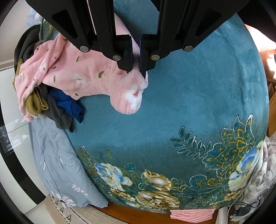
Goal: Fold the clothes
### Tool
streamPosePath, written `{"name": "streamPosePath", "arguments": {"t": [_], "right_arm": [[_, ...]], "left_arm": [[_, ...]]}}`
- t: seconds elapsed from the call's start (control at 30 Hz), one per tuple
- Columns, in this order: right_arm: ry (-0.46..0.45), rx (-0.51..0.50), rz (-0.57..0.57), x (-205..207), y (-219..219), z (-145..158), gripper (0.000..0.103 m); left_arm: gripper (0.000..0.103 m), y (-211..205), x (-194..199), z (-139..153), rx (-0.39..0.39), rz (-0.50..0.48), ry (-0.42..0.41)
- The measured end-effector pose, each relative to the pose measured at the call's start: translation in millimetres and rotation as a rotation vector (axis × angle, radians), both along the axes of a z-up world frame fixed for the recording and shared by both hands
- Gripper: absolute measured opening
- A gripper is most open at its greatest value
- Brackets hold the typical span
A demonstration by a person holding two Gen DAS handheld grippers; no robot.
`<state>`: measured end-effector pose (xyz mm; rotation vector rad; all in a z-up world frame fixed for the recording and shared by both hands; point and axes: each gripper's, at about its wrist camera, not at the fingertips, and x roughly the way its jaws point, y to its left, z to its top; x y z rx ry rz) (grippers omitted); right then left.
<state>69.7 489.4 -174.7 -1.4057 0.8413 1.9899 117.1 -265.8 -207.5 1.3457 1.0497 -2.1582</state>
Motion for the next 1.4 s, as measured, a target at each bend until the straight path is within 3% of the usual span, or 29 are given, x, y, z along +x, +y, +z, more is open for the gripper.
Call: {"name": "streamPosePath", "arguments": {"t": [0.1,0.2,0.27,0.47,0.57,0.67,0.7,0.9,1.07,1.2,1.33,1.4], "right_arm": [[0.169,-0.072,-0.110,41,20,18,0.055],[0.263,-0.155,-0.236,85,38,17,0.061],[0.285,-0.214,-0.317,112,47,4,0.061],[0.220,-0.319,-0.469,152,44,-49,0.060],[0.231,-0.371,-0.543,151,40,-69,0.051],[0.211,-0.387,-0.542,133,37,-82,0.037],[0.196,-0.385,-0.537,127,36,-85,0.029],[0.155,-0.393,-0.597,121,35,-93,0.007],[0.208,-0.278,-0.521,110,35,-51,0.005],[0.333,-0.154,-0.431,108,36,11,0.004],[0.411,-0.014,-0.365,130,31,68,0.004],[0.380,0.029,-0.380,150,30,71,0.004]], "left_arm": [[0.005,1,-2,0,0.006,-0.008,-0.002],[0.005,1,-2,0,0.014,-0.013,0.006],[0.005,0,-1,0,0.023,-0.012,0.007],[0.005,0,-1,0,0.030,-0.012,0.009],[0.005,-1,0,0,0.030,-0.010,0.012],[0.005,-1,0,-2,0.033,-0.006,0.007],[0.005,-1,0,-2,0.033,-0.005,0.005],[0.005,0,1,1,0.030,-0.020,0.029],[0.005,2,3,7,0.027,-0.044,0.071],[0.005,3,4,11,0.025,-0.062,0.105],[0.005,2,8,14,0.043,-0.077,0.128],[0.005,-1,9,10,0.072,-0.072,0.111]]}}
